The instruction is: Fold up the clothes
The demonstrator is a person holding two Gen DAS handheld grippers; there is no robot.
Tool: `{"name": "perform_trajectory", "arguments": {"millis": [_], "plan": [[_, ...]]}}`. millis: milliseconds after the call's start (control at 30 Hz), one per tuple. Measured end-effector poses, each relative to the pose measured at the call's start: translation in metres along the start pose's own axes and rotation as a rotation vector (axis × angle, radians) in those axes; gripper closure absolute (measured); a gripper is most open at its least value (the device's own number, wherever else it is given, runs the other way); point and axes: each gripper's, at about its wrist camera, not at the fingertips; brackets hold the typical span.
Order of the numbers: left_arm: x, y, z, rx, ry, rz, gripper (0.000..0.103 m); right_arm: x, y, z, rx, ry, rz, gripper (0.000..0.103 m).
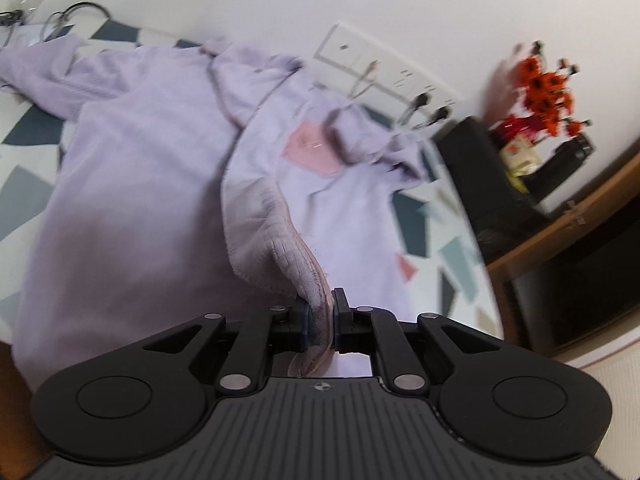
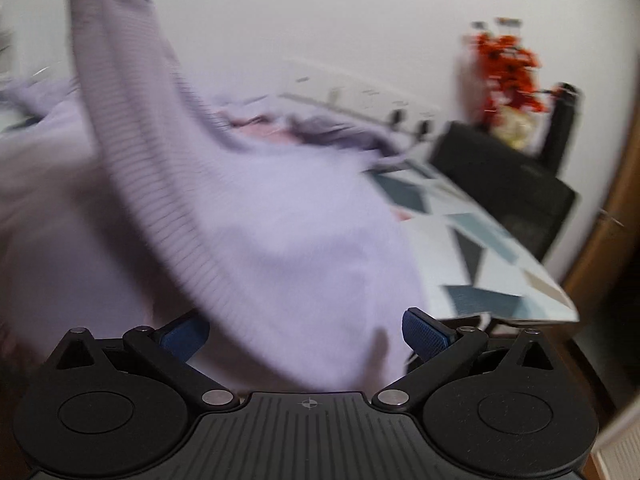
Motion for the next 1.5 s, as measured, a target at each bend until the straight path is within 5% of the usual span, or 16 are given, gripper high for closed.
{"name": "perform_trajectory", "arguments": {"millis": [33,133,233,300,467,667,767,867,933,967,1033,1067,1100,1233,1367,1500], "plan": [[-0.002,0.001,-0.001,0.003,0.007,0.014,0.092,0.001,-0.003,-0.001,-0.003,0.01,0.021,0.005],[-0.001,0.001,-0.002,-0.008,0.008,0.04,0.093,0.005,-0.002,-0.006,0.011,0.011,0.075,0.059],[0.006,-0.005,0.003,-0.045,-0.028,0.071,0.093,0.0,0.036,-0.009,0.149,0.0,0.086,0.069],[0.009,-0.008,0.01,-0.054,-0.041,0.089,0.093,-0.009,0.058,-0.015,0.211,0.016,0.115,0.096],[0.029,-0.011,0.037,-0.04,-0.11,0.133,0.094,-0.044,0.109,-0.036,0.314,0.162,0.193,0.096],[0.093,-0.039,0.084,-0.07,-0.278,0.01,0.094,-0.03,0.123,-0.011,0.307,0.056,0.171,0.093],[0.097,-0.041,0.093,-0.062,-0.281,0.01,0.094,-0.024,0.134,0.009,0.42,0.01,0.142,0.093],[0.09,-0.035,0.095,-0.037,-0.255,0.048,0.094,-0.03,0.136,0.013,0.447,0.052,0.144,0.093],[0.097,-0.037,0.099,-0.029,-0.27,-0.01,0.094,-0.029,0.136,0.014,0.44,0.046,0.145,0.093],[0.099,-0.037,0.101,-0.02,-0.27,-0.047,0.092,-0.023,0.136,0.016,0.442,0.022,0.143,0.083],[0.1,-0.033,0.103,0.032,-0.253,-0.138,0.073,-0.01,0.135,0.02,0.446,-0.039,0.136,0.062],[0.097,-0.028,0.103,0.066,-0.244,-0.169,0.046,-0.007,0.134,0.023,0.441,-0.067,0.13,0.052],[0.094,-0.023,0.102,0.103,-0.233,-0.194,0.032,-0.004,0.133,0.026,0.436,-0.095,0.124,0.049],[0.082,-0.01,0.1,0.218,-0.215,-0.211,0.031,-0.011,0.121,0.028,0.354,-0.159,0.124,0.032],[0.063,-0.022,0.098,0.229,-0.175,-0.158,0.031,-0.032,0.115,0.028,0.409,-0.21,0.104,0.031],[0.039,-0.041,0.101,0.303,-0.068,-0.173,0.027,-0.06,0.104,0.011,0.446,-0.151,0.048,0.031]]}}
Point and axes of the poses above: each gripper's, at about its wrist camera, not at the fingertips, and x roughly the way its jaws point, y to its right, z to its underside, and after that the axes turned 9 degrees about -z, right-handed
